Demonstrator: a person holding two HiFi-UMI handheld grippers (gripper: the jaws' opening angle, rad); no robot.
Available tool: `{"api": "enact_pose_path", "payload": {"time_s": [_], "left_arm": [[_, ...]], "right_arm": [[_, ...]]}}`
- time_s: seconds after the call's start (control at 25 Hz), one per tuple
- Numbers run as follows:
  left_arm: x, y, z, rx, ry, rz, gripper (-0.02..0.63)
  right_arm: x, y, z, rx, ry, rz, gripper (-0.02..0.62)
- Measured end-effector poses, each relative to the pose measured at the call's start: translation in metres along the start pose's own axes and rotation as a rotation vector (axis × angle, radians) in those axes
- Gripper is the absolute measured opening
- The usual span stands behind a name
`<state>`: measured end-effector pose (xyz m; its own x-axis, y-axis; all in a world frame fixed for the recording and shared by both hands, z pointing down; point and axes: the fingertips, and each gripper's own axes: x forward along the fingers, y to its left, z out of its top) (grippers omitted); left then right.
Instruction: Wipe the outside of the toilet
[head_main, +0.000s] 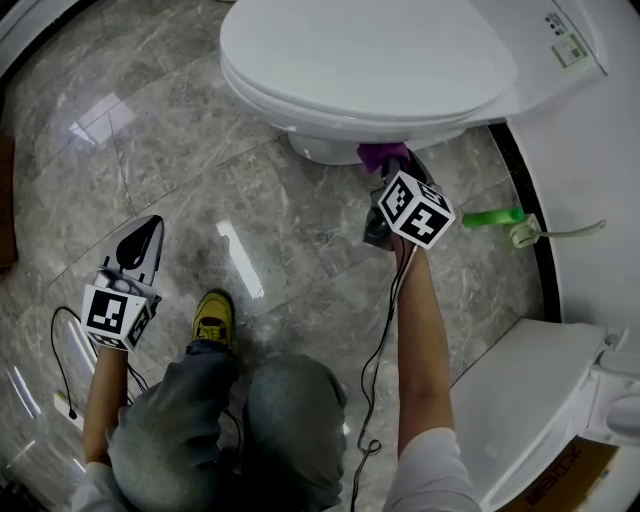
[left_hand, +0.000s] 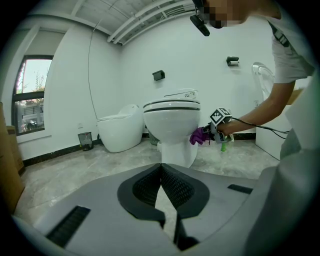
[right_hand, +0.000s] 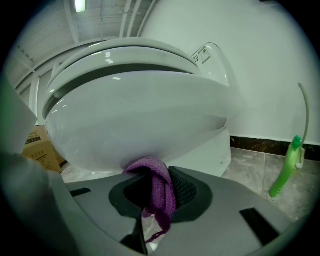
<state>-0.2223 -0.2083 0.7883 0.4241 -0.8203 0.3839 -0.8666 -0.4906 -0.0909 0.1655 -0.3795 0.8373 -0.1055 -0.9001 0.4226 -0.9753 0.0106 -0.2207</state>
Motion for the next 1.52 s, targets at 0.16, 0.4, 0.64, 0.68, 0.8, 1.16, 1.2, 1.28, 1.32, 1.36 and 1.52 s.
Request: {"api": "enact_pose_path", "payload": {"time_s": [0.16,0.4,0.64,0.68,0.8,1.16,1.2,1.28,1.32,1.36,1.52], "left_arm": [[0.001,0.000,0.000,0.002,0.006,-0.005,0.014],[0.011,-0.005,0.007,0.011,-0.007,-0.027,0.014],[0.033,-0.025,0.031,0.024,-0.038,-0.078,0.014],[0.038,-0.027,0.034,0.028,-0.040,-0.085,0.014],[0.053,-0.040,0.044,0.037,-0.049,-0.114,0.014],[0.081,-0.062,0.083,0.043,-0.076,-0.176,0.014],[0.080,-0.062,0.088,0.042,-0.075,-0.179,0.014],[0.078,-0.061,0.102,0.038,-0.069,-0.183,0.014],[0.077,-0.058,0.109,0.032,-0.066,-0.180,0.014],[0.074,-0.056,0.116,0.021,-0.059,-0.175,0.014],[0.052,-0.055,0.152,-0.007,-0.021,-0.174,0.014]], "right_arm": [[-0.003,-0.023,0.010,0.047,-0.030,-0.050,0.087],[-0.026,-0.036,0.019,0.020,-0.069,-0.064,0.088],[-0.074,-0.024,0.024,-0.034,-0.130,-0.032,0.087],[-0.079,-0.020,0.024,-0.045,-0.133,-0.021,0.087],[-0.097,-0.010,0.024,-0.026,-0.130,0.019,0.087],[-0.129,0.017,0.046,-0.024,-0.169,0.069,0.087],[-0.133,0.020,0.049,-0.035,-0.176,0.074,0.087],[-0.141,0.026,0.056,-0.036,-0.178,0.080,0.087],[-0.144,0.028,0.059,-0.025,-0.170,0.081,0.087],[-0.147,0.031,0.062,-0.011,-0.154,0.081,0.087],[-0.168,0.040,0.086,0.035,-0.101,0.076,0.087]]}}
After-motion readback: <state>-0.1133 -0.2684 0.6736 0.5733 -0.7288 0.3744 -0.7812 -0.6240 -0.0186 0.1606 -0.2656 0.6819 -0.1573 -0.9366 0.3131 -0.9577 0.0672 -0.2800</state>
